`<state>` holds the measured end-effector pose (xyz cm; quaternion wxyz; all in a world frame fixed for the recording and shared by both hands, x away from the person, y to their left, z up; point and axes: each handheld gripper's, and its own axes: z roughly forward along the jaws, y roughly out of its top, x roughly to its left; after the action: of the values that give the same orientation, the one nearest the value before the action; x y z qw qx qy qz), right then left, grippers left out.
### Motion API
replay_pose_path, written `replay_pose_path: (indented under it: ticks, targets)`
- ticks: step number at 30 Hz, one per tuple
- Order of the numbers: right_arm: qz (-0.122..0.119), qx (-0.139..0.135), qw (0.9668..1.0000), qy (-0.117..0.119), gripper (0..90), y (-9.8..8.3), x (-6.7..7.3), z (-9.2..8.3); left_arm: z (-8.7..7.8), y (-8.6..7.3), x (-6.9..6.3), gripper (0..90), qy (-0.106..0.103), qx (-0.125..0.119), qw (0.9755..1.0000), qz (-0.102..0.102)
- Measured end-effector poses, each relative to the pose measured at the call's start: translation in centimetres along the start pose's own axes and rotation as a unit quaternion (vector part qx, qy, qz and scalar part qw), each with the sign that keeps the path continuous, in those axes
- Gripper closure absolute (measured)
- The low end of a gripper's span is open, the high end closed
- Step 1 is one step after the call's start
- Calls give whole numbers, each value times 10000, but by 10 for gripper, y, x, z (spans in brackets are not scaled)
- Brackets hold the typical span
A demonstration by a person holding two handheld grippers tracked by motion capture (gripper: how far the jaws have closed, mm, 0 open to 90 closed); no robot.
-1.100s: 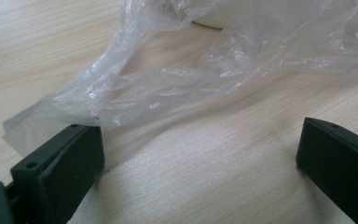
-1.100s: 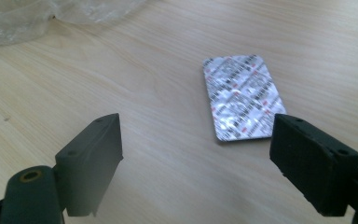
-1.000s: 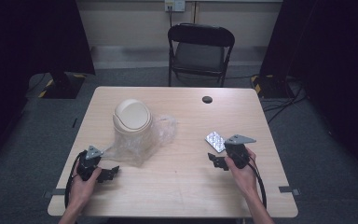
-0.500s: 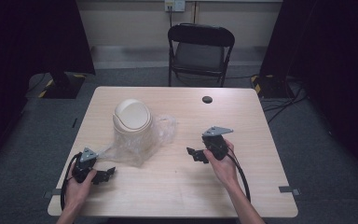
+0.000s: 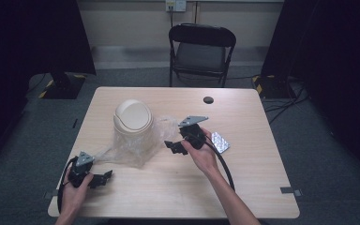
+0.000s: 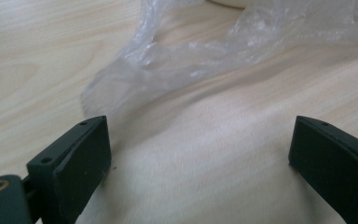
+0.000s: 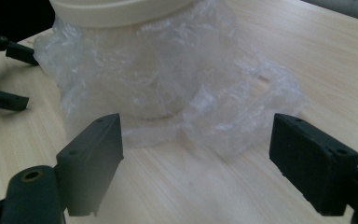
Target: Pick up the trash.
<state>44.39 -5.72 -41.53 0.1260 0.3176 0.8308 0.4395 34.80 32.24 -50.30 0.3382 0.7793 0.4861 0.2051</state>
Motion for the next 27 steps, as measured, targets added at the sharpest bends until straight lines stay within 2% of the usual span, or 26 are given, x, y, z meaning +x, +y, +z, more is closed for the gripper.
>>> replay_pose_path:
  ticks: [2,4,12,16,20,27]
  targets:
    - [-27,-20,10000,79,170,7,1,5,1,1,-1,36,33,42,10000,53]
    - [-57,-45,9999,148,170,14,2,9,0,0,-3,40,-48,31,9999,95]
    - [-133,-197,9994,237,161,48,3,16,-1,-1,-6,38,-170,26,9997,183]
    - [-145,-264,9990,322,159,66,4,24,1,1,-5,11,-210,89,9993,293]
    - [-256,-217,9989,339,155,83,5,36,1,1,-5,0,-250,107,9992,276]
    - [-188,-34,9989,419,145,90,3,60,2,1,-5,0,-278,103,9992,279]
